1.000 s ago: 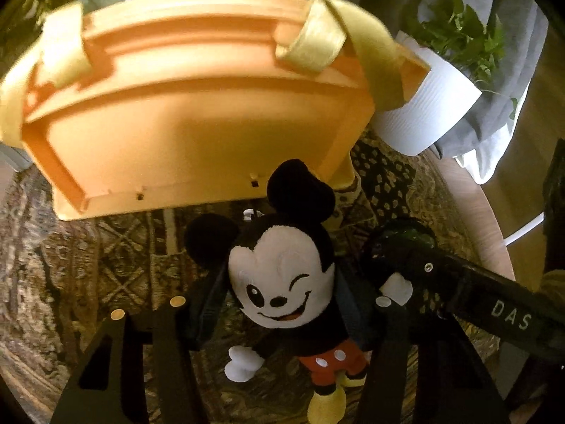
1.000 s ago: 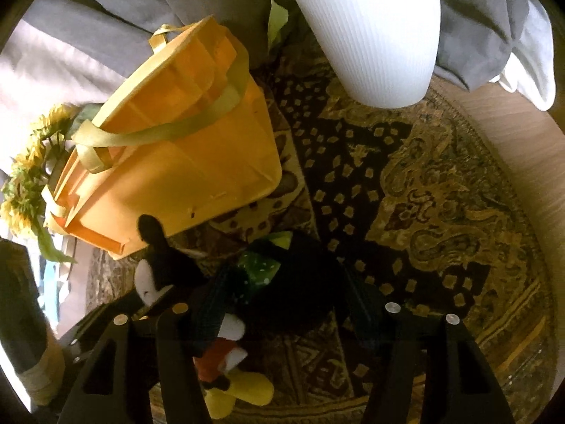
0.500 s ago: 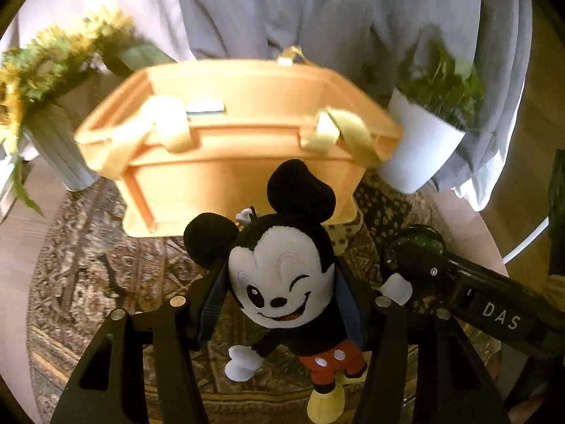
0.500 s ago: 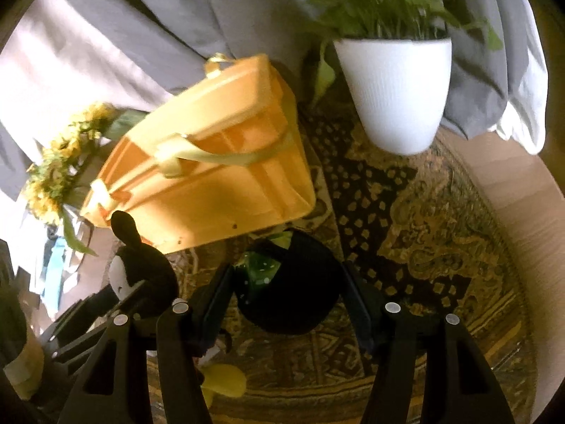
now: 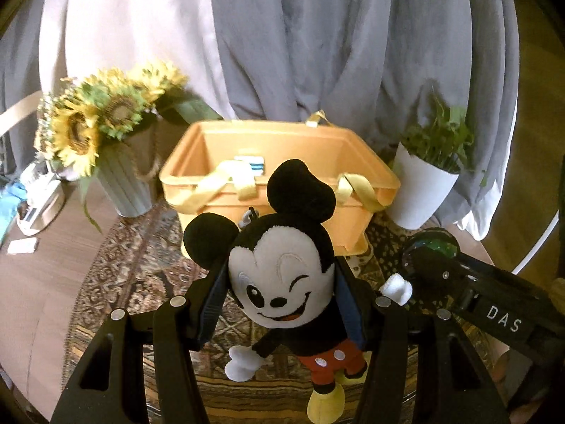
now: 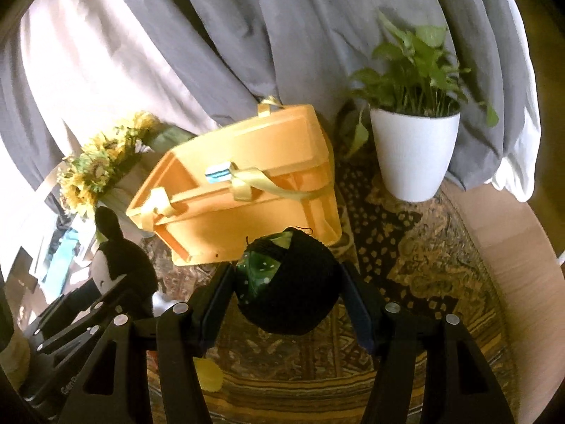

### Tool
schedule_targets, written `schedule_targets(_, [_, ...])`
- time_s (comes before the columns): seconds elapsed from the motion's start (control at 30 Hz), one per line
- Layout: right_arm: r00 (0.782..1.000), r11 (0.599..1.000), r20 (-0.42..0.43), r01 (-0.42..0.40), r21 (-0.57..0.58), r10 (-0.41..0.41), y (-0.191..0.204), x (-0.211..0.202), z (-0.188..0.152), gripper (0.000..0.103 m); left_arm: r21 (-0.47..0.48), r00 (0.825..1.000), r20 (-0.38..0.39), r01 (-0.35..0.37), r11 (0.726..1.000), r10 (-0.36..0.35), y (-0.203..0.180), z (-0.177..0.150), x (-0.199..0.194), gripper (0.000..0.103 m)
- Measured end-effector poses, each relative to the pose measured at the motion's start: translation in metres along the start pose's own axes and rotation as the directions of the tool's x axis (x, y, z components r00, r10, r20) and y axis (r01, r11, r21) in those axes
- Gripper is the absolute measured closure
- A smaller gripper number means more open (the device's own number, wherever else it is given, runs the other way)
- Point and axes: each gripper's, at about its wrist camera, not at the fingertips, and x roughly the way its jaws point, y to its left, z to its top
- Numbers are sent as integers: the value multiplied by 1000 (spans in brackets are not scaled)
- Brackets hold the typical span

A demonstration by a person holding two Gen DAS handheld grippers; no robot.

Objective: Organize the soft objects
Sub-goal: 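Carry Mickey in the left tool while the right tool carries the ball over the crate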

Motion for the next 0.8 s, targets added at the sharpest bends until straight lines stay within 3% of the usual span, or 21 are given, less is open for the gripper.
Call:
schedule_targets(0.43, [996,998,92,13,-66,-7,31,-22,13,41,-9,992,111,-58,998,59,17,6,-42,46])
schedule_targets(0.8, [988,994,152,13,-106,3,51,-19,38,41,-5,976,200,-83,997,82,28,36,-54,46])
